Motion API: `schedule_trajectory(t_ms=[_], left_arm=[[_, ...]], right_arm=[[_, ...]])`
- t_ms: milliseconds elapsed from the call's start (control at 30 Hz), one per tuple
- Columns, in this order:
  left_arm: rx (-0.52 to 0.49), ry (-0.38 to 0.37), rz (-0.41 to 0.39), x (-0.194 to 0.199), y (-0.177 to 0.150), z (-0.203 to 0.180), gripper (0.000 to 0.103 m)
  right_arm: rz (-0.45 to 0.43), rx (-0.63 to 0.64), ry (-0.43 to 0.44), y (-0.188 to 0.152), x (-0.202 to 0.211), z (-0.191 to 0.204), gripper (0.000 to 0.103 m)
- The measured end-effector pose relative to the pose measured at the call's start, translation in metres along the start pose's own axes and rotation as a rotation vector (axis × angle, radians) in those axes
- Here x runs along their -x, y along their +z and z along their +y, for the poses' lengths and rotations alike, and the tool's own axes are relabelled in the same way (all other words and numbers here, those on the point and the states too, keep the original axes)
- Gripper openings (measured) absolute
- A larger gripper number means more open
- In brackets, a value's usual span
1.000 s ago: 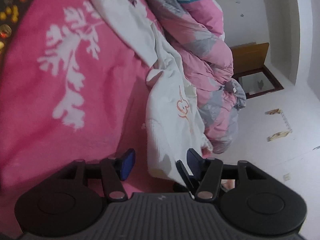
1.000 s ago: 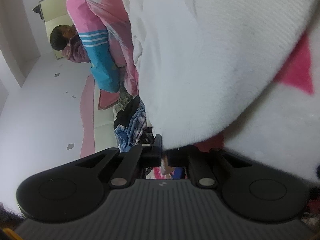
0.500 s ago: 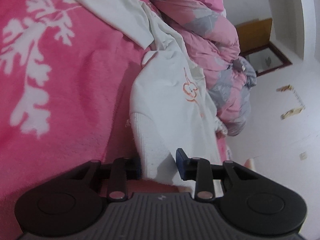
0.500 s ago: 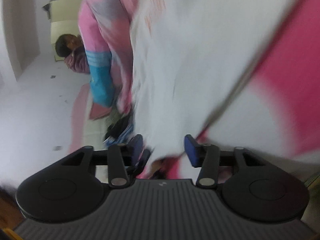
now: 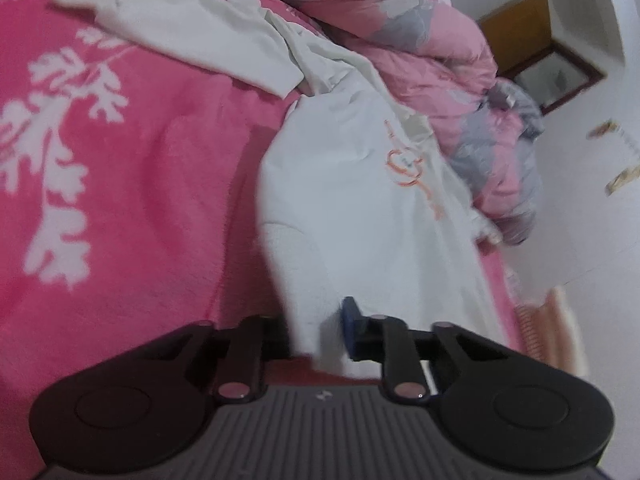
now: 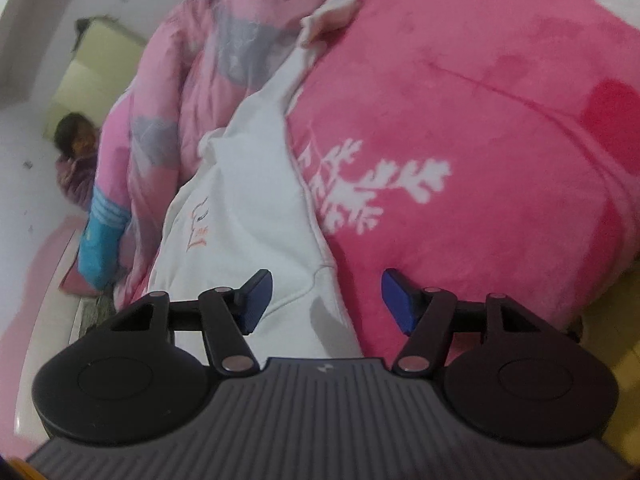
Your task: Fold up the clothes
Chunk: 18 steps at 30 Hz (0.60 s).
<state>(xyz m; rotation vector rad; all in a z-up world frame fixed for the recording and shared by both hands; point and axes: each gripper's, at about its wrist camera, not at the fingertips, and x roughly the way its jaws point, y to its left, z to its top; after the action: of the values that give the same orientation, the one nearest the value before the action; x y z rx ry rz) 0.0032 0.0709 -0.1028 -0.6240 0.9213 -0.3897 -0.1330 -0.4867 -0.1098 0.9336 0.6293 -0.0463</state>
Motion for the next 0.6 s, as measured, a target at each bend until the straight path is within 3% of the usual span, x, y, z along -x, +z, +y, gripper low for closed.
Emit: schedule_trajectory(t_ms=[67, 100, 133, 233, 333, 500, 600], left_arm=[[-0.036, 0.03, -0.009, 0.005, -0.003, -0.008, 0.008], [-0.05, 0.039, -0.016, 0.008, -0.005, -0.012, 0.008], [-0.062, 0.043, -0.026, 0.012, -0.007, -0.016, 0.007], [-0.094, 0.03, -0.049, 0.028, -0.013, -0.03, 0.007], [-0.127, -0.007, -0.058, 0.05, -0.021, -0.045, 0.006], [-0.151, -0.049, -0.025, 0.076, -0.04, -0.066, 0.006], [-0.153, -0.04, 0.007, 0.08, -0.057, -0.064, 0.006]], right_arm=[[0.032, 0.076, 0.001, -0.003, -0.004, 0.007, 0.038], [0.048, 0.114, 0.001, -0.005, -0.005, 0.011, 0.013], [0.056, 0.149, -0.005, -0.007, -0.007, 0.014, 0.006], [0.035, 0.227, -0.014, -0.007, -0.005, 0.022, 0.003], [-0.018, 0.222, 0.052, 0.004, 0.017, 0.026, 0.002], [-0.042, 0.259, 0.129, 0.02, 0.054, 0.039, 0.002], [-0.039, 0.26, 0.131, 0.023, 0.071, 0.034, 0.002]])
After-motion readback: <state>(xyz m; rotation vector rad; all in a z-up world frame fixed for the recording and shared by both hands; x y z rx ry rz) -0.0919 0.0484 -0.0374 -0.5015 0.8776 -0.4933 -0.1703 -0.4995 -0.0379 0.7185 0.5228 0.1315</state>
